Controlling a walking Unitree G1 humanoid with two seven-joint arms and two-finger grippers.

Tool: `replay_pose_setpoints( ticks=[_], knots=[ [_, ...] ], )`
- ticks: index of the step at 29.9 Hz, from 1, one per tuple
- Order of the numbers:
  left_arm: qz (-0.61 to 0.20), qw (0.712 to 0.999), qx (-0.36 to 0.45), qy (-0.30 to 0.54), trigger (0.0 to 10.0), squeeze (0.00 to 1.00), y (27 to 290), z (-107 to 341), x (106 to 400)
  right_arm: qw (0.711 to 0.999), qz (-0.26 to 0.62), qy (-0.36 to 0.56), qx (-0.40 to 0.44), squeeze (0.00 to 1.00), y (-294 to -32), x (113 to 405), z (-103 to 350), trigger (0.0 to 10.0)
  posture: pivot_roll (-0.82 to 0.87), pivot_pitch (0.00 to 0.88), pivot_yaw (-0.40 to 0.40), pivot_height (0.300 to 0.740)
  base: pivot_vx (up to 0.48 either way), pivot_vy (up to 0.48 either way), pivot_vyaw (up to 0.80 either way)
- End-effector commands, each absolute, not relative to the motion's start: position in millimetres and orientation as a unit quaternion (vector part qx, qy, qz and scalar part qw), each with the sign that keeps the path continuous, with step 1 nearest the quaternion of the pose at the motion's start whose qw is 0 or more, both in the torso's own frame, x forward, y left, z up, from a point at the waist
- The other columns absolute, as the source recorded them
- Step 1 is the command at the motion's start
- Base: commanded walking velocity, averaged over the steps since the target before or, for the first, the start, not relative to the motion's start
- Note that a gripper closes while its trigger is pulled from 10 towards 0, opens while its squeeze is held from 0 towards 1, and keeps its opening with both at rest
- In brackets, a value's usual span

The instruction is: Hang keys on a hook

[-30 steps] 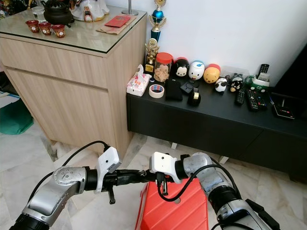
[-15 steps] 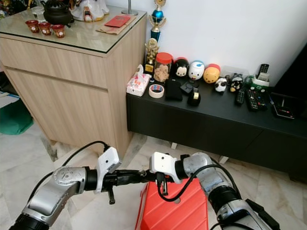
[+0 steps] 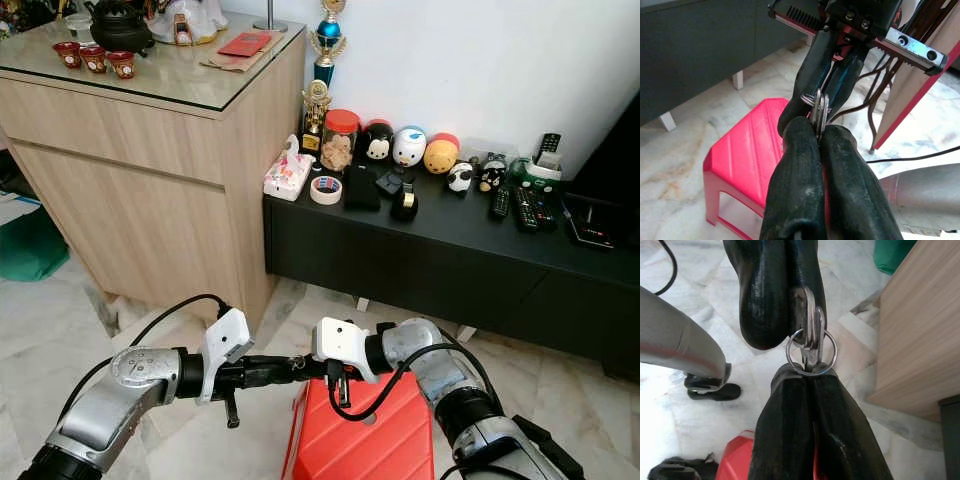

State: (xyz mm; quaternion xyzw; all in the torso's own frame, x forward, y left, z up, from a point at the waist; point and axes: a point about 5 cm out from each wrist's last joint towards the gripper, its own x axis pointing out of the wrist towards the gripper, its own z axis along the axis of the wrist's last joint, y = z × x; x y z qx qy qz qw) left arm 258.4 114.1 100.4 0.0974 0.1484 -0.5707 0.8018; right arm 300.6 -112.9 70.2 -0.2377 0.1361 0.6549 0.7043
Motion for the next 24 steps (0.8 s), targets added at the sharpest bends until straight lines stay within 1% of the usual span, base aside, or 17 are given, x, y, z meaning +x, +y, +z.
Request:
replay_pose_setpoints(
  ticks=[1, 6, 7, 8, 9, 11, 14, 17, 22, 24],
  knots=[
    [-0.563, 0.805, 0.107, 0.154, 10.0, 1.0, 114.7, 96.5, 260.7, 0.704, 0.65, 0.134, -0.254, 0.0, -118.4, 304.0, 74.0, 0.0, 0.11, 0.0, -0.128, 0.73, 0.0, 0.0, 0.0],
    [-0.564, 0.802, 0.117, 0.16, 10.0, 1.0, 115.7, 95.2, 260.2, 0.699, 0.648, 0.137, -0.269, 0.0, -119.6, 304.6, 73.6, 0.0, 0.11, 0.0, -0.129, 0.73, 0.0, 0.0, 0.0],
    [-0.562, 0.801, 0.123, 0.165, 10.0, 0.73, 116.6, 93.8, 260.0, 0.697, 0.648, 0.139, -0.272, 0.0, -119.9, 304.6, 73.4, 0.0, 0.11, 0.0, -0.129, 0.73, 0.0, 0.0, 0.0],
    [-0.561, 0.8, 0.127, 0.168, 10.0, 0.73, 117.2, 92.8, 259.8, 0.696, 0.648, 0.139, -0.275, 0.0, -120.2, 304.6, 73.2, 0.0, 0.11, 0.0, -0.13, 0.73, 0.0, 0.0, 0.0],
    [-0.561, 0.796, 0.144, 0.176, 10.0, 0.0, 119.1, 89.6, 258.8, 0.694, 0.648, 0.14, -0.279, 0.0, -120.5, 304.6, 73.0, 0.0, 0.11, 0.0, -0.13, 0.73, 0.0, 0.0, 0.0],
    [-0.562, 0.789, 0.164, 0.186, 10.0, 0.0, 121.7, 85.1, 257.3, 0.691, 0.648, 0.141, -0.287, 0.0, -120.9, 304.8, 72.8, 0.0, 0.11, 0.0, -0.13, 0.73, 0.0, 0.0, 0.0],
    [-0.562, 0.791, 0.157, 0.186, 10.0, 0.0, 121.9, 84.8, 256.8, 0.68, 0.65, 0.144, -0.309, 0.0, -121.7, 305.1, 72.3, 0.0, 0.11, 0.0, -0.132, 0.73, 0.0, 0.0, 0.0],
    [-0.562, 0.788, 0.166, 0.189, 10.0, 0.0, 122.9, 83.9, 256.0, 0.676, 0.65, 0.144, -0.316, 0.0, -121.6, 305.5, 72.8, 0.0, 0.11, 0.0, -0.132, 0.73, 0.0, 0.0, 0.0],
    [-0.557, 0.793, 0.162, 0.185, 10.0, 0.0, 121.5, 83.8, 257.0, 0.674, 0.651, 0.141, -0.319, 0.0, -120.7, 307.1, 74.7, 0.0, 0.11, 0.0, -0.135, 0.73, 0.0, 0.0, 0.0],
    [-0.555, 0.795, 0.163, 0.182, 10.0, 0.0, 121.1, 83.9, 257.5, 0.669, 0.653, 0.141, -0.325, 0.0, -120.4, 307.2, 75.0, 0.0, 0.11, 0.0, -0.139, 0.73, 0.0, 0.0, 0.0]
  ],
)
